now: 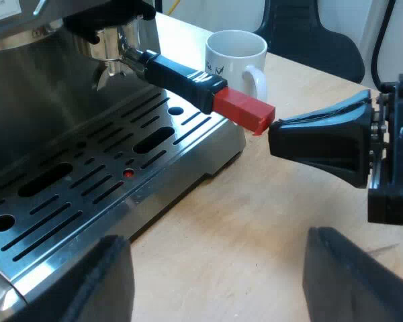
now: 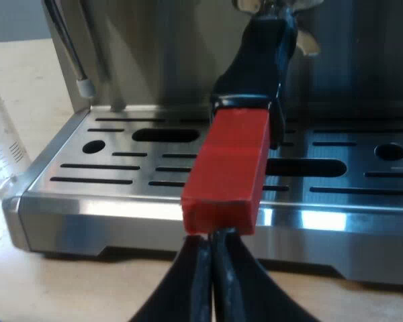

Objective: Grind coffee beans and then tamp

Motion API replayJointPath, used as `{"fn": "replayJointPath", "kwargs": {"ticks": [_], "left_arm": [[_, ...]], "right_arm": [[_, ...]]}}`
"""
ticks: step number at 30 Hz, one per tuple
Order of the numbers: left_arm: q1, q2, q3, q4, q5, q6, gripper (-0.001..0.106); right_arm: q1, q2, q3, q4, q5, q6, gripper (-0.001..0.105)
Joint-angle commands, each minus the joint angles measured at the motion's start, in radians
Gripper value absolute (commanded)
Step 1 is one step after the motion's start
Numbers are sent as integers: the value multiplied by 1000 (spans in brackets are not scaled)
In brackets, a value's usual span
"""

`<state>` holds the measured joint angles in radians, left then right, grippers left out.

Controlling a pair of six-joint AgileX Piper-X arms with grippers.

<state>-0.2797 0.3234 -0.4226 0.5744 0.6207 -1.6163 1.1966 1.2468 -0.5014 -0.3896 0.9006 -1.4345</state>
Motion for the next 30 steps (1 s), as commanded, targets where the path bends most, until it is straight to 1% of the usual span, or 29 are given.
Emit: {"fn": "replayJointPath", "kwargs": {"ticks": [1, 5, 6, 8, 14, 15, 16, 17, 19, 21, 23, 24, 26, 28, 29, 30], "left_arm": [[-5, 0, -2, -4, 5, -10, 57], [-5, 0, -2, 1, 5, -10, 57], [-5, 0, -2, 6, 5, -10, 57], [-5, 0, -2, 18, 5, -10, 57], [-5, 0, -2, 49, 5, -10, 57], [-5, 0, -2, 49, 5, -10, 57], [-5, 0, -2, 49, 5, -10, 57], [-5, 0, -2, 49, 5, -10, 57], [-5, 0, -2, 49, 5, -10, 57], [-5, 0, -2, 49, 10, -10, 57], [-5, 0, -2, 51, 24, -10, 57], [-5, 0, -2, 51, 35, -17, 57], [-5, 0, -2, 51, 50, -31, 57], [-5, 0, -2, 51, 51, -37, 57], [-5, 0, -2, 51, 51, -37, 57], [-5, 0, -2, 51, 51, -37, 57]], "right_arm": [[17, 0, -12, 22, 46, -12, 0], [51, 0, -12, 69, 53, -12, 0], [66, 0, -12, 81, 69, -12, 0], [87, 0, -12, 81, 92, -12, 0], [153, -13, -12, 81, 109, -15, 0], [166, -19, -12, 85, 119, -41, 0], [178, -29, -12, 89, 130, -80, 0], [182, -35, -12, 90, 139, -95, 0], [204, -61, -12, 104, 161, -160, 0], [217, -87, -12, 120, 170, -176, 0], [228, -119, -12, 146, 179, -178, 0], [229, -141, -12, 166, 180, -178, 1], [229, -172, -12, 188, 179, -178, 10], [229, -209, -12, 212, 179, -178, 29], [229, -219, -12, 216, 179, -178, 34], [229, -233, -15, 224, 179, -178, 42]]}}
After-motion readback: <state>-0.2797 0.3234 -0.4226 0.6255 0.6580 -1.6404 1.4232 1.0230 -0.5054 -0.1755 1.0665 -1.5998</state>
